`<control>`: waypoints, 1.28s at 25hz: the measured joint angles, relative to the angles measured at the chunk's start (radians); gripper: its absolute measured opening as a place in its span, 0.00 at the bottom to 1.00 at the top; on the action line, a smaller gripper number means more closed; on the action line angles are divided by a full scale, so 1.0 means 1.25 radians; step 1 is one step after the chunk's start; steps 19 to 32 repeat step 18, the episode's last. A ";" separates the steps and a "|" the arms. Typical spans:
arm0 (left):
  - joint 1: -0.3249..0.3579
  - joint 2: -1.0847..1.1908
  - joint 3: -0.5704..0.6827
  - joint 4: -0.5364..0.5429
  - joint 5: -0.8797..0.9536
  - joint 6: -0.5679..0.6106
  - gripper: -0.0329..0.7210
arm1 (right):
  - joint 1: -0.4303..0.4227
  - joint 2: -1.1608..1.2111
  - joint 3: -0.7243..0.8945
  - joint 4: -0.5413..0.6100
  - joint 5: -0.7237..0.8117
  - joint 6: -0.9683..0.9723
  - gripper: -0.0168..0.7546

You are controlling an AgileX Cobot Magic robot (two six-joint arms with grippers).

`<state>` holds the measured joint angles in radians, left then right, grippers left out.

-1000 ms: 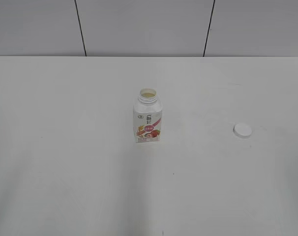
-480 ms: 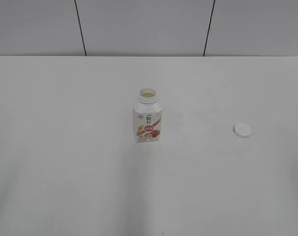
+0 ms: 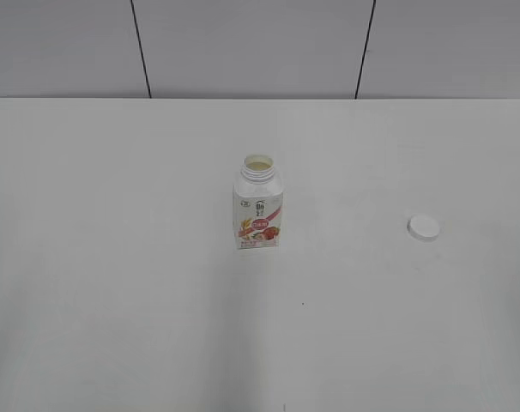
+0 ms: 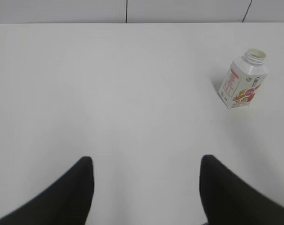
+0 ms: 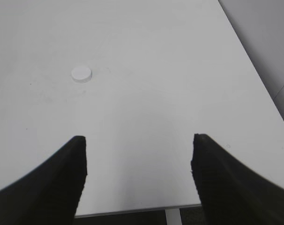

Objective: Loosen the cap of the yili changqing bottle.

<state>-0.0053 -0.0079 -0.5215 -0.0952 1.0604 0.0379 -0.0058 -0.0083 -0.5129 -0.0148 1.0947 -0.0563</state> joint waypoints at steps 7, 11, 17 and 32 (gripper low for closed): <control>0.001 0.000 0.000 0.000 0.000 0.000 0.62 | 0.000 0.000 0.000 0.000 0.000 0.000 0.74; 0.001 0.000 0.000 0.000 0.000 0.000 0.62 | 0.000 0.000 0.000 0.000 0.000 0.000 0.74; 0.001 0.000 0.000 0.000 0.000 0.000 0.61 | 0.000 0.000 0.000 0.000 0.000 0.000 0.74; 0.001 0.000 0.000 0.000 0.000 0.000 0.61 | 0.000 0.000 0.000 0.000 0.000 0.000 0.74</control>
